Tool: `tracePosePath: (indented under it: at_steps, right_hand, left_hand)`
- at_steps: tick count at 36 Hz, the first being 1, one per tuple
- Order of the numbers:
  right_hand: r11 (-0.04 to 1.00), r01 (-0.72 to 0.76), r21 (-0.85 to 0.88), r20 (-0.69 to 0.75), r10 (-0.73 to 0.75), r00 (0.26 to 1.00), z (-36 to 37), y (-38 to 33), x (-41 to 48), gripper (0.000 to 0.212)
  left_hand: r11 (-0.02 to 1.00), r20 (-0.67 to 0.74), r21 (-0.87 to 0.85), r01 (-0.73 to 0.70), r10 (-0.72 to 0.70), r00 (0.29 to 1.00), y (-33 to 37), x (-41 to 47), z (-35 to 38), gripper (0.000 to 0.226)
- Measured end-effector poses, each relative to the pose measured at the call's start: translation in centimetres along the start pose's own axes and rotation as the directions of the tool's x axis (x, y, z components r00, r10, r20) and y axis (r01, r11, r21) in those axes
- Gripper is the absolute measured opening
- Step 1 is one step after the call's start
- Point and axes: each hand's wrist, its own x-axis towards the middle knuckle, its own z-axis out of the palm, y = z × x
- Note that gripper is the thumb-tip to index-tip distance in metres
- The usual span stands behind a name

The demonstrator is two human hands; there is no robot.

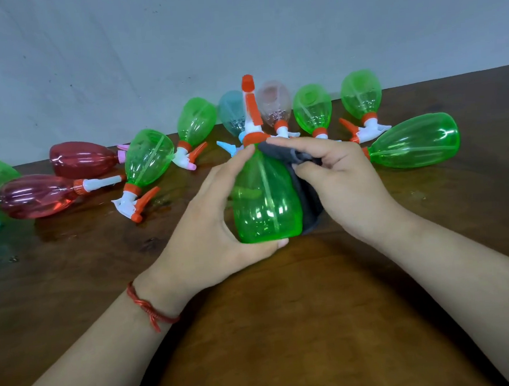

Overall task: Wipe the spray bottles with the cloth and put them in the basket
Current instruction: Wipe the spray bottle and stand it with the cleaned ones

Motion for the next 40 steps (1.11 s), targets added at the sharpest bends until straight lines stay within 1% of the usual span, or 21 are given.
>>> tracePosePath:
  at_steps: [2,3,6,9,13,15,17,21,25,29,32,34,38,40]
  right_hand:
    - [0.985,-0.036,0.166,-0.001,0.037,0.999,0.2,-0.2,0.2,0.055]
    - [0.977,-0.044,0.210,-0.001,0.045,0.999,0.3,-0.2,0.2,0.055]
    - [0.968,-0.052,0.245,0.001,0.054,0.999,0.4,0.0,0.1,0.054]
    - [0.982,-0.051,0.182,-0.018,0.055,0.998,0.3,0.1,0.1,0.056]
    - [0.999,-0.021,0.045,-0.022,0.022,1.000,0.2,0.2,0.1,0.053]
    - [1.000,0.009,-0.028,-0.010,-0.009,1.000,0.4,0.2,-0.1,0.051]
    - [0.997,0.034,-0.064,0.001,-0.034,0.999,0.7,0.1,-0.5,0.051]
    - [0.990,0.085,-0.113,0.018,-0.083,0.996,0.7,0.2,-0.6,0.053]
    - [0.975,0.122,-0.184,0.067,-0.111,0.992,0.6,0.6,-0.5,0.056]
    - [0.966,0.149,-0.210,0.093,-0.132,0.987,0.7,0.6,-0.8,0.057]
    - [0.952,0.195,-0.237,0.128,-0.168,0.977,1.0,0.5,-1.2,0.057]
    - [0.938,0.224,-0.264,0.150,-0.189,0.970,1.2,0.4,-1.4,0.059]
    - [0.937,0.218,-0.273,0.155,-0.181,0.971,1.5,0.3,-1.6,0.064]
    - [0.946,0.193,-0.262,0.153,-0.157,0.976,1.5,0.3,-1.5,0.063]
  left_hand:
    - [0.994,-0.001,-0.110,0.011,-0.011,1.000,0.4,-0.1,-0.2,0.117]
    - [0.988,-0.007,-0.153,0.018,-0.019,1.000,0.5,-0.1,-0.3,0.117]
    - [0.977,0.037,-0.206,0.054,-0.047,0.998,0.4,-0.1,-0.4,0.118]
    - [0.990,0.095,-0.122,0.077,-0.066,0.993,-0.6,0.1,-0.3,0.123]
    - [0.999,0.032,0.039,0.010,-0.011,0.999,-1.1,0.3,-0.3,0.123]
    - [0.998,0.003,0.063,-0.014,0.014,1.000,-0.8,0.3,-0.4,0.122]
    - [0.996,-0.014,0.080,-0.027,0.029,0.999,-0.6,0.2,-0.4,0.122]
    - [1.000,-0.055,0.017,0.013,-0.012,0.998,-0.8,0.2,-0.4,0.119]
    - [0.995,-0.171,-0.064,0.072,-0.082,0.982,-0.9,0.3,-0.3,0.116]
    - [0.984,-0.263,-0.124,0.125,-0.154,0.952,-1.2,0.6,-0.6,0.112]
    - [0.977,-0.341,-0.084,0.196,-0.213,0.916,-1.2,0.9,-1.1,0.109]
    - [0.971,-0.361,-0.078,0.227,-0.240,0.901,-1.2,0.9,-1.3,0.110]
    - [0.970,-0.359,-0.046,0.240,-0.240,0.902,-1.3,0.8,-1.5,0.111]
    - [0.975,-0.332,-0.007,0.220,-0.210,0.920,-1.3,0.7,-1.5,0.112]
